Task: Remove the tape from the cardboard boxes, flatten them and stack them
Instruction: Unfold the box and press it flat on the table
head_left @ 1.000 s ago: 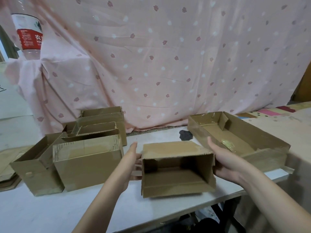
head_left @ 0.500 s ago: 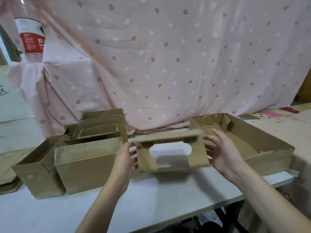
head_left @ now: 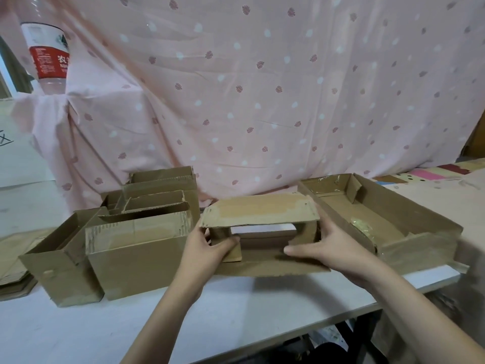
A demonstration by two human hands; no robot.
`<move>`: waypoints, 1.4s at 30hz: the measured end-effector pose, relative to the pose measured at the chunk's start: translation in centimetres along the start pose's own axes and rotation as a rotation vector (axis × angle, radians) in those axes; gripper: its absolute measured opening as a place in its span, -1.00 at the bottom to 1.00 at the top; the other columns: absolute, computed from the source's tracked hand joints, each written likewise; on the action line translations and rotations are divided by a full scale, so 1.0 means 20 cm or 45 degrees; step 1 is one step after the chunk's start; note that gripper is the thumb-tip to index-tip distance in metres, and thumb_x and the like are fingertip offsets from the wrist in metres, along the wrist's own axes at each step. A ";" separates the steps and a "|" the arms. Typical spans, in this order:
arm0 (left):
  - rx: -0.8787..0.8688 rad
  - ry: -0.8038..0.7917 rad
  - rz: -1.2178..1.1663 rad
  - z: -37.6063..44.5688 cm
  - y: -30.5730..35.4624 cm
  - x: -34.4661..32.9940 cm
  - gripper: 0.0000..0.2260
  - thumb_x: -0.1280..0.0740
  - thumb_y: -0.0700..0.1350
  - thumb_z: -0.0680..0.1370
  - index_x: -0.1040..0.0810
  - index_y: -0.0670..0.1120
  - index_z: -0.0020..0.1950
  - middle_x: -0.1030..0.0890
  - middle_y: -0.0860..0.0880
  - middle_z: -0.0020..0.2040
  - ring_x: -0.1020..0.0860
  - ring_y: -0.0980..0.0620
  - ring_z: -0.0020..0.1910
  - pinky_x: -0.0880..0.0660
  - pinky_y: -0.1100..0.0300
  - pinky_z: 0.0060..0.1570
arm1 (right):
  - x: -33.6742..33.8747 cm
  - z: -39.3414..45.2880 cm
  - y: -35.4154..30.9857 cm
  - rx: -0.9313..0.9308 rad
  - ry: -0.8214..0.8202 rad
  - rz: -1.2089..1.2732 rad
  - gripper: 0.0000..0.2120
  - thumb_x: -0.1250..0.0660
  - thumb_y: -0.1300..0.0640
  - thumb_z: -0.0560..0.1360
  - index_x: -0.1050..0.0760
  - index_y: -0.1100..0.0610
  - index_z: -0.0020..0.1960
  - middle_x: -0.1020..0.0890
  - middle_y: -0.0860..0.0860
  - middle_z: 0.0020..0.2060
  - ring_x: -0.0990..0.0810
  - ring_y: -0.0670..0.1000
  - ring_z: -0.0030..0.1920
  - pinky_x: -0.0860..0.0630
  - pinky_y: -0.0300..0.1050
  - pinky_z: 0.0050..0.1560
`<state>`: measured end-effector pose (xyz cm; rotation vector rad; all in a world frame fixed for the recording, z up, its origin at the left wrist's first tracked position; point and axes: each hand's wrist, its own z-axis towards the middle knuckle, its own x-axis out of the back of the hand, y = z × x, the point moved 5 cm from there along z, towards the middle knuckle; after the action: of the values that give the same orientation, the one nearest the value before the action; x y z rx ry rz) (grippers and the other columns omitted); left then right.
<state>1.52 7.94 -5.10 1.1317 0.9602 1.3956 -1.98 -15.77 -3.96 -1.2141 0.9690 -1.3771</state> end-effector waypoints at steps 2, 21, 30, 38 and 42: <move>-0.049 0.064 0.096 -0.01 0.00 -0.03 -0.52 -0.51 -0.22 0.44 -0.53 0.18 0.26 -0.68 0.22 -0.01 -0.61 0.26 0.02 -0.54 0.25 0.04 | 0.03 0.01 0.04 -0.049 0.252 -0.045 -0.32 -0.55 0.29 0.39 -0.36 -0.33 0.22 -0.65 -0.26 -0.02 -0.62 -0.25 -0.03 -0.47 -0.50 -0.21; 0.206 -0.041 -0.093 0.00 -0.15 0.01 -0.54 -0.05 -0.16 0.64 -0.56 0.32 0.26 -0.60 0.19 0.25 -0.51 0.14 0.24 -0.42 0.08 0.21 | 0.13 -0.06 0.15 -0.368 0.285 0.765 -0.75 -0.21 0.20 0.51 -0.62 0.22 0.06 -0.63 0.15 -0.12 -0.58 0.11 -0.14 -0.45 0.02 -0.01; 0.303 -0.127 0.416 0.02 -0.21 -0.02 -0.46 0.04 0.28 0.65 -0.73 0.25 -0.15 -0.63 0.15 0.13 -0.50 0.07 0.13 -0.30 0.14 0.15 | 0.20 -0.01 0.26 -0.709 0.426 0.708 -0.78 -0.30 0.26 0.60 -0.53 0.28 0.22 -0.68 0.17 -0.15 -0.66 0.10 -0.17 -0.67 0.00 -0.36; 0.129 -0.426 1.038 -0.01 -0.37 -0.17 -0.67 -0.09 0.10 0.67 -0.64 0.10 0.14 -0.64 0.08 -0.20 -0.59 0.06 -0.18 -0.53 0.15 -0.08 | 0.21 0.00 0.47 -0.806 0.424 -0.063 -0.83 -0.31 0.29 0.60 -0.49 0.31 0.18 -0.65 0.16 -0.06 -0.64 0.16 -0.03 -0.60 0.11 0.08; 0.069 -0.595 1.406 -0.02 -0.47 -0.27 -0.60 0.07 0.24 0.65 -0.27 0.30 0.46 -0.25 0.00 0.46 -0.20 -0.13 0.44 -0.16 -0.23 0.39 | 0.20 0.06 0.45 -0.517 0.337 -1.410 -0.70 -0.24 0.18 0.60 -0.40 0.22 0.30 -0.57 0.13 0.12 -0.59 0.15 0.08 -0.55 0.01 0.03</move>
<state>3.25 3.89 -14.99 2.0631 -0.0415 1.7823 0.97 -21.18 -11.77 -2.0757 0.7695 -2.3011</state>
